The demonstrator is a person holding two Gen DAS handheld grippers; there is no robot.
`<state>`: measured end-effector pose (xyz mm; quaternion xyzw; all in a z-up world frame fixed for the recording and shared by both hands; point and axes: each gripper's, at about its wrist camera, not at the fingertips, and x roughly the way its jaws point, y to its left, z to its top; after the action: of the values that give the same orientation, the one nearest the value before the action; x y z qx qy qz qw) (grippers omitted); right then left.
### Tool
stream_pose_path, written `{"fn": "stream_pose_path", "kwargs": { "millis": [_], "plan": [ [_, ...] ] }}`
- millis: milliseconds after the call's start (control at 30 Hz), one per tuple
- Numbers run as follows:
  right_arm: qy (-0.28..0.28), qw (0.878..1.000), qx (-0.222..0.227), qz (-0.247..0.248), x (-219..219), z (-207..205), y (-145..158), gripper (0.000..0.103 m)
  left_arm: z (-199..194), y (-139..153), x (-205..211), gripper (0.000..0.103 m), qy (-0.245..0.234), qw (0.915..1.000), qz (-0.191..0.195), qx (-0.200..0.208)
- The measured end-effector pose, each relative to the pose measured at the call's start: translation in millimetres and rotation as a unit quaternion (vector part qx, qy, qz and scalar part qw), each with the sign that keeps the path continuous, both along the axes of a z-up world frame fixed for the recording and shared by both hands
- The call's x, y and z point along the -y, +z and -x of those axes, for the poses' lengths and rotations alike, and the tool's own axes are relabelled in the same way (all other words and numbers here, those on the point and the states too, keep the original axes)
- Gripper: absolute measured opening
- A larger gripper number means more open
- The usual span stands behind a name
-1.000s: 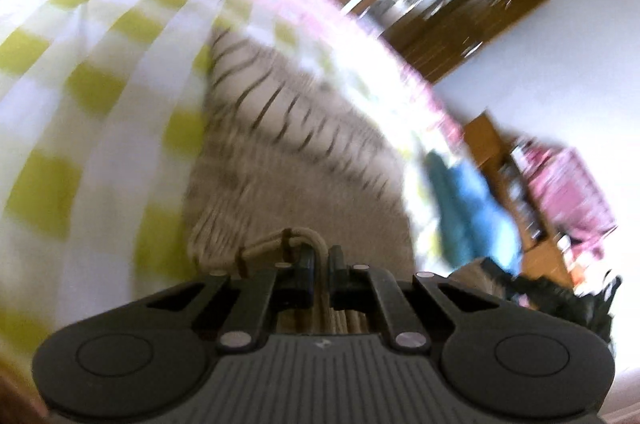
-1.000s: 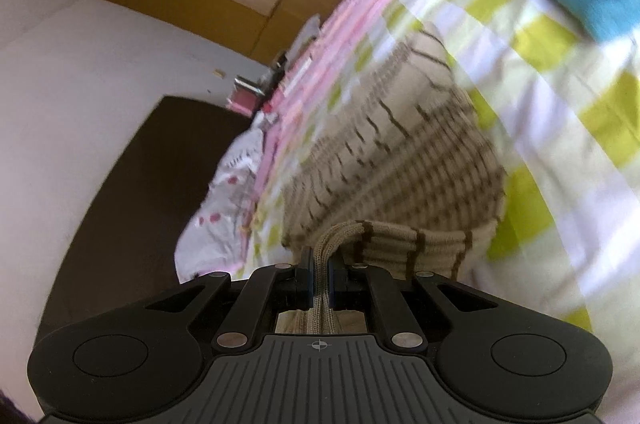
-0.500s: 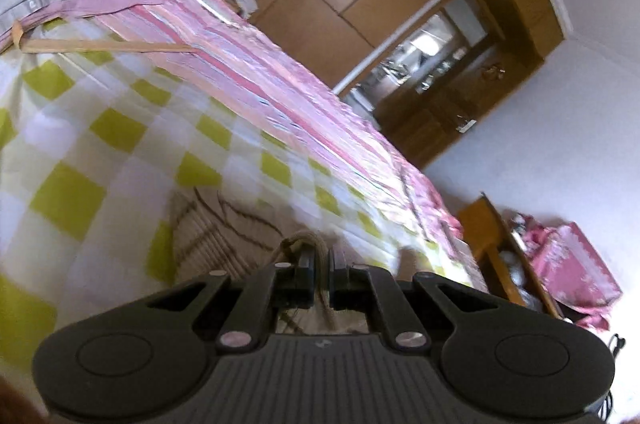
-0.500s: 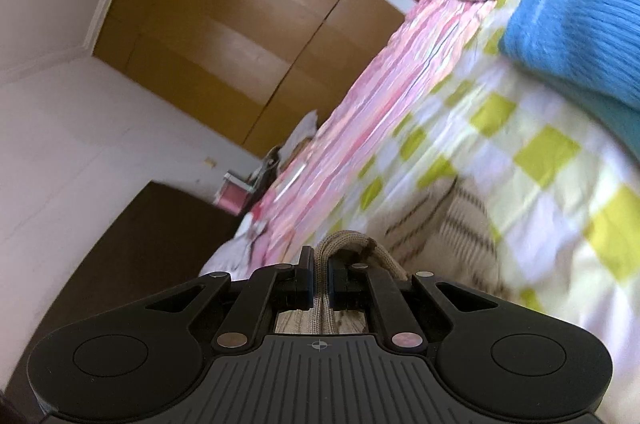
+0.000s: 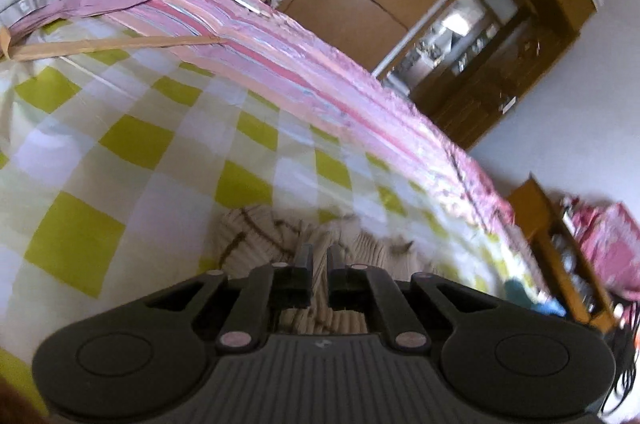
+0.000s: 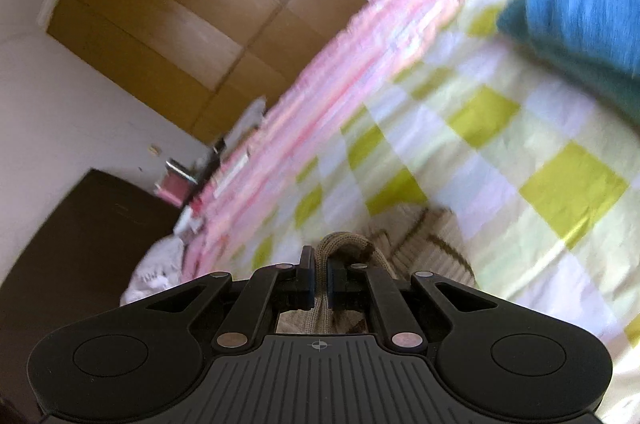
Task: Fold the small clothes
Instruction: 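Lift the hem with both grippers and fold it toward the collar, then open both grippers and release the hem on the sweater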
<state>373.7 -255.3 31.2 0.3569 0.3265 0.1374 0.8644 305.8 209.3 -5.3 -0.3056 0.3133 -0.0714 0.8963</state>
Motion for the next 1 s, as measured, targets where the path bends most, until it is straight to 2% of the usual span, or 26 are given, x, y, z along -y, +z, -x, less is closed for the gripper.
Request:
{"fn": "stream_pose_path", "kwargs": {
  "millis": [100,167,267,333,433,633,733,767,833,933,1000],
  "plan": [
    [0.012,1.0,-0.005,0.005,-4.2,1.0,-3.3,0.011,2.1,1.2,7.4,0.026,-0.013,0.9992,-0.038,-0.004],
    [0.02,1.0,0.0,0.015,-6.6,3.8,-0.3,0.014,2.6,4.2,14.5,0.039,-0.021,0.9977,-0.064,-0.001],
    [0.027,0.999,0.016,0.033,-8.0,9.9,9.8,0.017,-1.6,7.9,26.4,0.049,-0.039,0.9945,-0.097,0.006],
    [0.026,0.998,0.031,0.057,-7.7,12.9,18.1,0.018,-7.7,7.3,36.8,0.052,-0.049,0.9901,-0.132,0.002],
    [0.019,0.996,0.037,0.08,-2.9,13.0,23.4,0.018,-16.7,0.9,49.6,0.053,-0.054,0.9817,-0.182,-0.015],
    [0.022,0.994,0.032,0.099,5.5,9.5,16.4,0.018,-19.4,-4.9,60.3,0.054,-0.068,0.9726,-0.221,-0.025],
    [0.03,0.996,0.023,0.083,6.2,4.0,11.8,0.02,-21.5,-5.5,62.2,0.054,-0.072,0.9702,-0.23,-0.031],
    [0.033,0.996,0.02,0.075,6.3,2.0,11.0,0.023,-22.5,-5.5,62.7,0.054,-0.073,0.9696,-0.231,-0.033],
    [0.038,0.998,0.018,0.056,7.0,1.1,11.2,0.038,-25.2,-5.9,63.8,0.054,-0.074,0.969,-0.233,-0.035],
    [0.042,0.998,0.026,0.047,6.6,3.8,16.3,0.039,-25.5,-6.7,63.3,0.052,-0.069,0.97,-0.23,-0.036],
    [0.048,0.996,0.039,0.06,5.4,8.2,22.0,0.039,-25.4,-6.9,60.4,0.049,-0.063,0.9719,-0.224,-0.036]
  ]
}}
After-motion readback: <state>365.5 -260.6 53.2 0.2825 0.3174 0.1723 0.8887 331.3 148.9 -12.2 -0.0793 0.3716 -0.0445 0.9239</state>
